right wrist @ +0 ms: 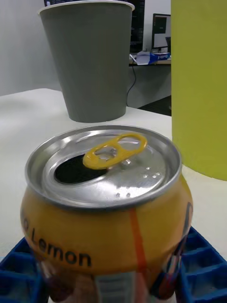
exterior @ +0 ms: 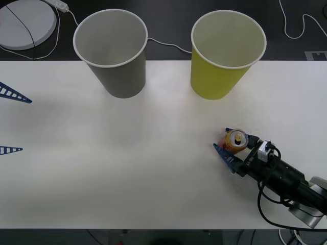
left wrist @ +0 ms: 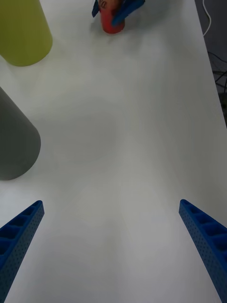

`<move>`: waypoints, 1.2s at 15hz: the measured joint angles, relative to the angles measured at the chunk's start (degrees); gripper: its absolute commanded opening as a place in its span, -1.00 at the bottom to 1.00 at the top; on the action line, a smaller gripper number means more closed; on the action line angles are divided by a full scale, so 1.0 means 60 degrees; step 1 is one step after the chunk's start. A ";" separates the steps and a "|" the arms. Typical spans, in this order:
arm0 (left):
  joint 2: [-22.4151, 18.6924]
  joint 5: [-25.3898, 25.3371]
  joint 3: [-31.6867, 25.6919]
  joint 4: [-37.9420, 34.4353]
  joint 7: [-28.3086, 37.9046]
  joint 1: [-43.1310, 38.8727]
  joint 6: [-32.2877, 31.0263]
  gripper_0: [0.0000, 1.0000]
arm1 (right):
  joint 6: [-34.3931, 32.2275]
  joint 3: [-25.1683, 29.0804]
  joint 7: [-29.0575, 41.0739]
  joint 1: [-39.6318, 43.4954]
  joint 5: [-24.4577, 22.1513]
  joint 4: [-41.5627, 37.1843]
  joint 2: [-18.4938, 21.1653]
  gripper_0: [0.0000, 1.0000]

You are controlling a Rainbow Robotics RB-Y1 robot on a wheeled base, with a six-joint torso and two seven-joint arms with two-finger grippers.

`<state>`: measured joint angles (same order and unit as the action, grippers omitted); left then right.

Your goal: Put the can into the green bin and the plastic bottle into the gray bin

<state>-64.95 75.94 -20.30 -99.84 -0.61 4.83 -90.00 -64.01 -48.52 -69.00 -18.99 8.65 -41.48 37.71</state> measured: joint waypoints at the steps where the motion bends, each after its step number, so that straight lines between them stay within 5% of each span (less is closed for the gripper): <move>1: 0.0000 0.0000 0.0000 0.0000 0.0000 0.0000 0.0000 1.00 | -0.0001 0.0000 0.0000 0.0000 -0.0009 0.0000 0.0000 -1.00; 8: 0.0000 0.0000 0.0000 0.0000 0.0000 0.0000 0.0000 1.00 | 0.0001 0.0000 0.0370 -0.0198 -0.0626 -0.0132 0.0305 -1.00; 13: 0.0000 -0.0001 0.0000 0.0000 0.0000 0.0000 0.0000 1.00 | 0.0566 0.0138 0.2107 -0.0104 -0.2226 -0.1885 0.1630 -1.00; 18: 0.0000 -0.0001 0.0000 0.0000 0.0000 0.0000 0.0000 1.00 | 0.1366 0.1623 0.4430 0.0793 -0.4553 -0.4341 0.3013 -1.00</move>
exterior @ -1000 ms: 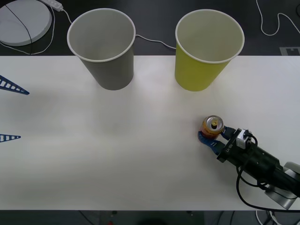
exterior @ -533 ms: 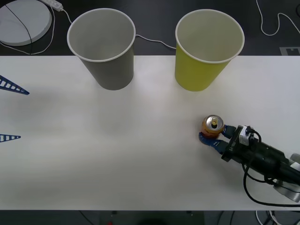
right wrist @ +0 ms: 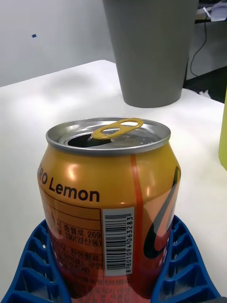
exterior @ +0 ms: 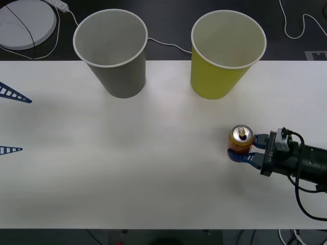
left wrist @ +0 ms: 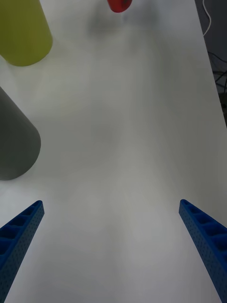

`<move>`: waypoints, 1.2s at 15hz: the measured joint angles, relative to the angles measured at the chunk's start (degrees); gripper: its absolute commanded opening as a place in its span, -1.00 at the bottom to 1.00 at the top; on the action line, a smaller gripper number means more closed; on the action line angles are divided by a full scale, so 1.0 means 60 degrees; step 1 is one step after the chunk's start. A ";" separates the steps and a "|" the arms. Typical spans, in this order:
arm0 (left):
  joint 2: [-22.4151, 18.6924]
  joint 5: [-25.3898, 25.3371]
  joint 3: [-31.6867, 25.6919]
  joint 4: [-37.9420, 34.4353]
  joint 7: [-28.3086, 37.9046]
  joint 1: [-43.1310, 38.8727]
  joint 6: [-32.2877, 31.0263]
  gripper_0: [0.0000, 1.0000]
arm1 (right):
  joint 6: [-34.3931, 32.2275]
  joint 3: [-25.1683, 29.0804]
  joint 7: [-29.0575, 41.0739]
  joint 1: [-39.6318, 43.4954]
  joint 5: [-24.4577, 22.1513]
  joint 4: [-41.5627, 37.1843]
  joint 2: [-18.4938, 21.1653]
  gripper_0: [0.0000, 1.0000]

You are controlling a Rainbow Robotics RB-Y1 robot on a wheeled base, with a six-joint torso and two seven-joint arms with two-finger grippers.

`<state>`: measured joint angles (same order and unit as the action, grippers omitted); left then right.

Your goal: Put the can into the green bin and the plastic bottle into the gray bin

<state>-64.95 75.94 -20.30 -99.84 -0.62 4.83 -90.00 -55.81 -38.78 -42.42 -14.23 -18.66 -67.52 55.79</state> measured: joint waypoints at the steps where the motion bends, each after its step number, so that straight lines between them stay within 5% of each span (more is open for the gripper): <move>1: 0.0000 0.0000 0.0000 0.0000 0.0000 0.0000 0.0000 1.00 | 0.0136 0.0627 0.0557 0.0336 -0.0696 -0.0553 0.0159 -1.00; 8: 0.0000 0.0000 0.0000 0.0000 0.0000 0.0000 0.0000 1.00 | 0.0224 0.4972 0.6051 0.2629 -0.5503 -0.4075 0.0996 -1.00; 13: 0.0000 0.0000 0.0000 0.0000 0.0000 0.0000 0.0000 1.00 | -0.0431 0.7076 1.0039 0.3396 -0.7491 -0.5942 0.1132 -1.00; 18: 0.0000 0.0000 0.0000 0.0000 0.0000 0.0000 0.0000 1.00 | -0.2191 0.8999 1.3014 0.3381 -0.8552 -0.6548 0.1132 -1.00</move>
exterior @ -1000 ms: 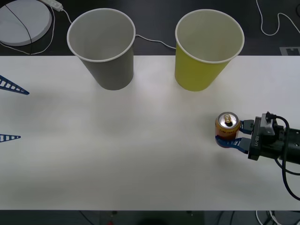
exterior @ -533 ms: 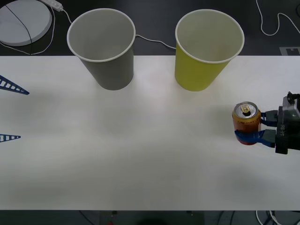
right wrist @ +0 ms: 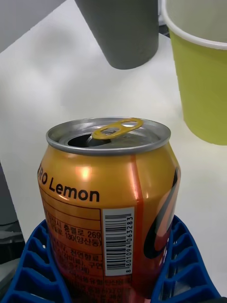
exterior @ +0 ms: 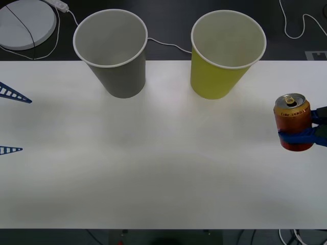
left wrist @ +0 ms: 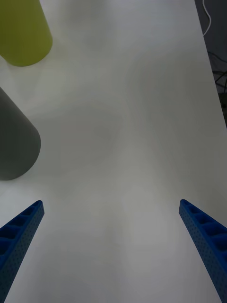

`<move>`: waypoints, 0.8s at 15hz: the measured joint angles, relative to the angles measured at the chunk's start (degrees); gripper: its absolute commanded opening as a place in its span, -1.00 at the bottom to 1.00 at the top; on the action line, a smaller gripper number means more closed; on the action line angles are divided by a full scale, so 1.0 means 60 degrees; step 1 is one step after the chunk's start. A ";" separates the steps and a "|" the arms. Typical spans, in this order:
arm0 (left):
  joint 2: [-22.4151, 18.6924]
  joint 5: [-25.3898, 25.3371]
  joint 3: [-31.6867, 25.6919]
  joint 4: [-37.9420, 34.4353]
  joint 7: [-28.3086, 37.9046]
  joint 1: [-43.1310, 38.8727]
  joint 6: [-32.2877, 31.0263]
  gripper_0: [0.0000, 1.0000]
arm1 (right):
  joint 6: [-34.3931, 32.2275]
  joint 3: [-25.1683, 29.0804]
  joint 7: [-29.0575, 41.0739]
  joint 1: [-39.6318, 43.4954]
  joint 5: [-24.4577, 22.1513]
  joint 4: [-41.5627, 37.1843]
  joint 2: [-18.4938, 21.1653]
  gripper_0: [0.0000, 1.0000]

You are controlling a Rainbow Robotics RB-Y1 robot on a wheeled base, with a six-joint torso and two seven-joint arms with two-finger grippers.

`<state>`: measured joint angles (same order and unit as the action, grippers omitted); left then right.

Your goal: Put the can into the green bin and the plastic bottle into the gray bin

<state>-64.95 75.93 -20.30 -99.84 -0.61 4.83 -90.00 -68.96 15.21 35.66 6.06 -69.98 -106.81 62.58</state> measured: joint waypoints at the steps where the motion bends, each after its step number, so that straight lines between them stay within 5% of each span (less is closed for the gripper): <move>1: 0.0000 0.0000 0.0000 0.0000 0.0000 0.0000 0.0000 1.00 | -0.0232 0.0336 0.0698 -0.0010 -0.0322 -0.0287 0.0000 -1.00; 6: 0.0000 0.0000 0.0000 0.0000 0.0000 0.0000 0.0000 1.00 | -0.0509 0.0850 0.3586 -0.0344 -0.1213 -0.1441 0.0715 -1.00; 12: 0.0000 0.0000 0.0000 0.0000 0.0000 0.0000 0.0000 1.00 | -0.1987 0.0605 0.5383 -0.2409 -0.2129 -0.1502 0.1229 -1.00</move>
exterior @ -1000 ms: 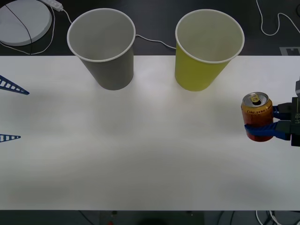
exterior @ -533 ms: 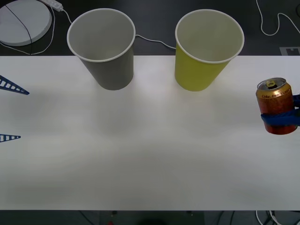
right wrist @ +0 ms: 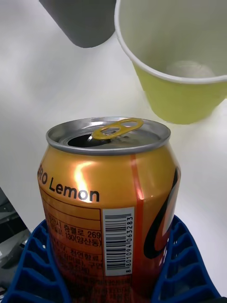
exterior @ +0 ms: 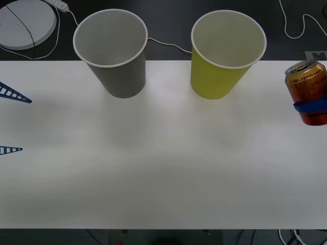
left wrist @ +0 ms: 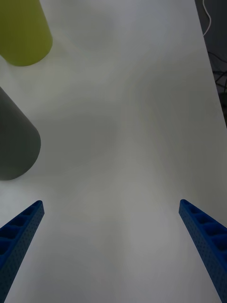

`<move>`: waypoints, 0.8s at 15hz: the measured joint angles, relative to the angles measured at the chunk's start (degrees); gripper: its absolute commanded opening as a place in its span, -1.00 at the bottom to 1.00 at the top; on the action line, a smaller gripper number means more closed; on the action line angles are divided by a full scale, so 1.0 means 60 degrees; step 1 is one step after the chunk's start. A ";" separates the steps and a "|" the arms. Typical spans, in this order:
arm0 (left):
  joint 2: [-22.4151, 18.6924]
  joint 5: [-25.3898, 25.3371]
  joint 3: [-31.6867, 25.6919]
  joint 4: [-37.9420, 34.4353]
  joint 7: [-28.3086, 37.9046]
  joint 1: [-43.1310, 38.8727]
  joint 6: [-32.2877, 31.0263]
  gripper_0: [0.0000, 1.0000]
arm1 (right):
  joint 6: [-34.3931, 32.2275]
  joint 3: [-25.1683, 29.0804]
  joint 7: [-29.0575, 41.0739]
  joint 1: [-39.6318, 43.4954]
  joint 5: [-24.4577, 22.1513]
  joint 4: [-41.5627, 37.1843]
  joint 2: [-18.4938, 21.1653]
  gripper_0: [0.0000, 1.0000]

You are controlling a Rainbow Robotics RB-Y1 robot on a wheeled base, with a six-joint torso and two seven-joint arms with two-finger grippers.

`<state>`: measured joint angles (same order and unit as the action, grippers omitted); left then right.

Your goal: Put the can into the green bin and the plastic bottle into the gray bin

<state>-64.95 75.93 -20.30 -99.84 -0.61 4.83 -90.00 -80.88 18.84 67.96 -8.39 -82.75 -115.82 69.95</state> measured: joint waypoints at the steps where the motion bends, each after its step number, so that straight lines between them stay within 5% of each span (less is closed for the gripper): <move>1: 0.0000 0.0000 0.0000 0.0000 0.0000 0.0000 0.0000 1.00 | -0.0024 -0.0213 0.0152 -0.0331 -0.0067 0.0044 0.0111 -1.00; 4: 0.0000 0.0000 0.0000 0.0001 0.0000 0.0000 0.0000 1.00 | -0.0027 -0.1111 0.0428 -0.1502 -0.0263 0.0381 0.0531 -1.00; 12: 0.0000 0.0000 0.0000 0.0000 0.0000 0.0000 0.0000 1.00 | -0.0078 -0.5961 0.0435 -0.7035 -0.0649 0.3283 0.0542 -1.00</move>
<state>-64.95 75.94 -20.30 -99.84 -0.61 4.84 -90.00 -81.35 -16.93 70.57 -50.61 -86.65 -96.12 73.21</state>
